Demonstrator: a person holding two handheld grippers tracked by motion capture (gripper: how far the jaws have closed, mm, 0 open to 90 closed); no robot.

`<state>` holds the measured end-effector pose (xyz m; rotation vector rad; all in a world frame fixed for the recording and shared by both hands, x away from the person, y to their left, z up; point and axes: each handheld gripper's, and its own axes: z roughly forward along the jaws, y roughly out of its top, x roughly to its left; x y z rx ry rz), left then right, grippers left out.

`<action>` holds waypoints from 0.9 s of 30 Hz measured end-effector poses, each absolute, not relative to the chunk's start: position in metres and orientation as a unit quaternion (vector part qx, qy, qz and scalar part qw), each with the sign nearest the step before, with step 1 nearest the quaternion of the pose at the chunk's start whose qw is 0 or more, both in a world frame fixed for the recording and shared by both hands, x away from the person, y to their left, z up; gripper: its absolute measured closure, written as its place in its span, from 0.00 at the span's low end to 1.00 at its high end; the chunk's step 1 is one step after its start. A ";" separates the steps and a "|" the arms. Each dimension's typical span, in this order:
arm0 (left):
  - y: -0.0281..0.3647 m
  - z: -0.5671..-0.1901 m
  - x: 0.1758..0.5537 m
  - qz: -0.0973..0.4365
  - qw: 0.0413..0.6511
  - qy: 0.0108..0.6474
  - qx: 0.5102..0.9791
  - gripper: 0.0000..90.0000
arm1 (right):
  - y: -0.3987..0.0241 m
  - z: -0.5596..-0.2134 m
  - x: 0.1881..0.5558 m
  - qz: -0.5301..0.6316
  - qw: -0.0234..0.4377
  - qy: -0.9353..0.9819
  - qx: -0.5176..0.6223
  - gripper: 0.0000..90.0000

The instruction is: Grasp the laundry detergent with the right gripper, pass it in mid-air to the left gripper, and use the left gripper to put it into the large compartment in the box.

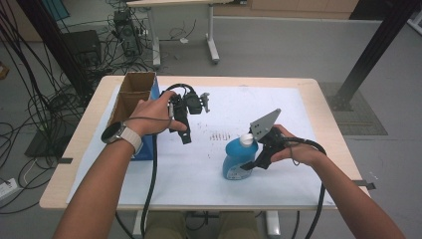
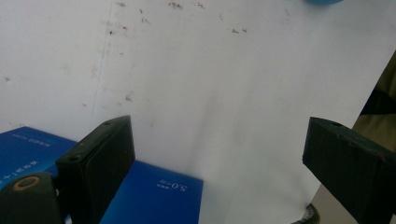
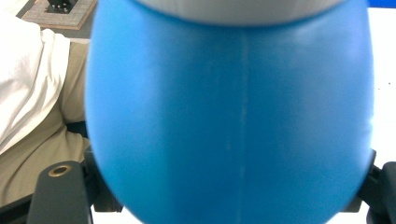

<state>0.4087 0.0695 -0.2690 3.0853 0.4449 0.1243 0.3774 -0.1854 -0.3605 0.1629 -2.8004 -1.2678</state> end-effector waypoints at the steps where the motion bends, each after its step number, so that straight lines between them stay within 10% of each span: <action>1: 0.069 -0.269 0.409 0.040 0.011 0.142 0.989 0.11 | -0.186 -0.361 0.377 -0.411 0.031 -0.909 0.053 0.23; 27: 0.067 -0.269 0.408 0.040 0.009 0.142 0.989 0.11 | -0.187 -0.368 0.376 -0.424 0.028 -0.904 0.048 0.23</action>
